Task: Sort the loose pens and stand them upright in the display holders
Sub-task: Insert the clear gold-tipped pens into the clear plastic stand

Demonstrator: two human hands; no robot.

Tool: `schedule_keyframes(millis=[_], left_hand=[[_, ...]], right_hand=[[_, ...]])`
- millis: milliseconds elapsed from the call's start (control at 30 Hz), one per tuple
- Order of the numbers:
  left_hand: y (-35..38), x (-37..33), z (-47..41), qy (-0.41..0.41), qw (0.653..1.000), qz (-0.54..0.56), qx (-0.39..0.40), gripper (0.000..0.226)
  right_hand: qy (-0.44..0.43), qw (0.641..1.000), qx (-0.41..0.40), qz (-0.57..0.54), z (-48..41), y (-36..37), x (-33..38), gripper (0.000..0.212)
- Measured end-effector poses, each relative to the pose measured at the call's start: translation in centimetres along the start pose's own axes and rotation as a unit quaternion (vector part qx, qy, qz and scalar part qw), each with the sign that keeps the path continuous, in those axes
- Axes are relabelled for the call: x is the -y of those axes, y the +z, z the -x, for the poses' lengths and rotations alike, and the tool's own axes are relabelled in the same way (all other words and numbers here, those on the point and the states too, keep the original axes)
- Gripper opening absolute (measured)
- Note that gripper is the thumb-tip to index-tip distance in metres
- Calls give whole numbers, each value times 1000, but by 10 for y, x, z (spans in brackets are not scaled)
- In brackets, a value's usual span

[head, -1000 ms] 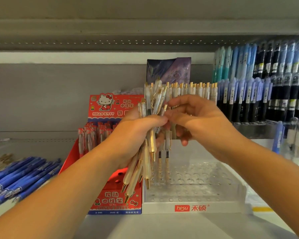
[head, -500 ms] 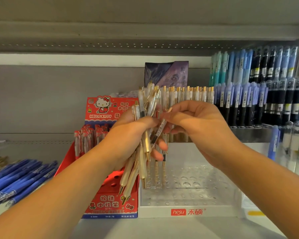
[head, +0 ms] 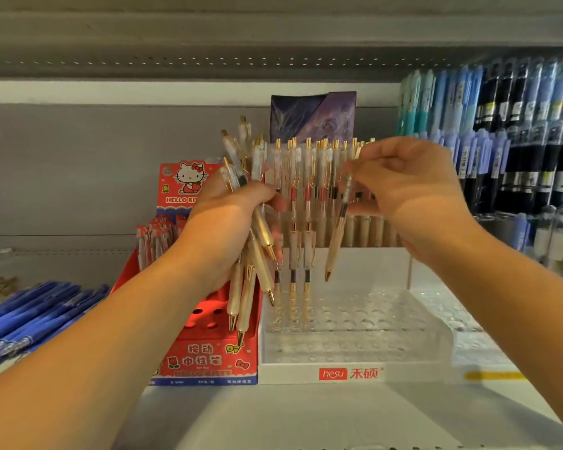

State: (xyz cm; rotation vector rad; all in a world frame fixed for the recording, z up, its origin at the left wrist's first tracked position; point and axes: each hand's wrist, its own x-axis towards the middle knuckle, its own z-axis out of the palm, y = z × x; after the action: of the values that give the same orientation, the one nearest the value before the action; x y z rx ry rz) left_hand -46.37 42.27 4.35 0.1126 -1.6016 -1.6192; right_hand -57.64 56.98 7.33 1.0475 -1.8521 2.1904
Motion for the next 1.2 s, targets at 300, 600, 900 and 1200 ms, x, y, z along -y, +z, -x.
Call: schedule_keyframes(millis=[300, 600, 900, 1200], left_hand=[[0, -1, 2, 7, 998, -64, -7, 11], [-1, 1, 1, -2, 999, -41, 7, 19], [-3, 5, 0, -23, 997, -46, 51, 28], [2, 5, 7, -25, 989, -30, 146, 20]], right_hand=[[-11, 982, 66, 176, 4, 8, -11, 15], [19, 934, 149, 325, 7, 7, -5, 17], [37, 844, 233, 481, 5, 8, 4, 19], [-74, 972, 150, 165, 12, 2, -1, 8]])
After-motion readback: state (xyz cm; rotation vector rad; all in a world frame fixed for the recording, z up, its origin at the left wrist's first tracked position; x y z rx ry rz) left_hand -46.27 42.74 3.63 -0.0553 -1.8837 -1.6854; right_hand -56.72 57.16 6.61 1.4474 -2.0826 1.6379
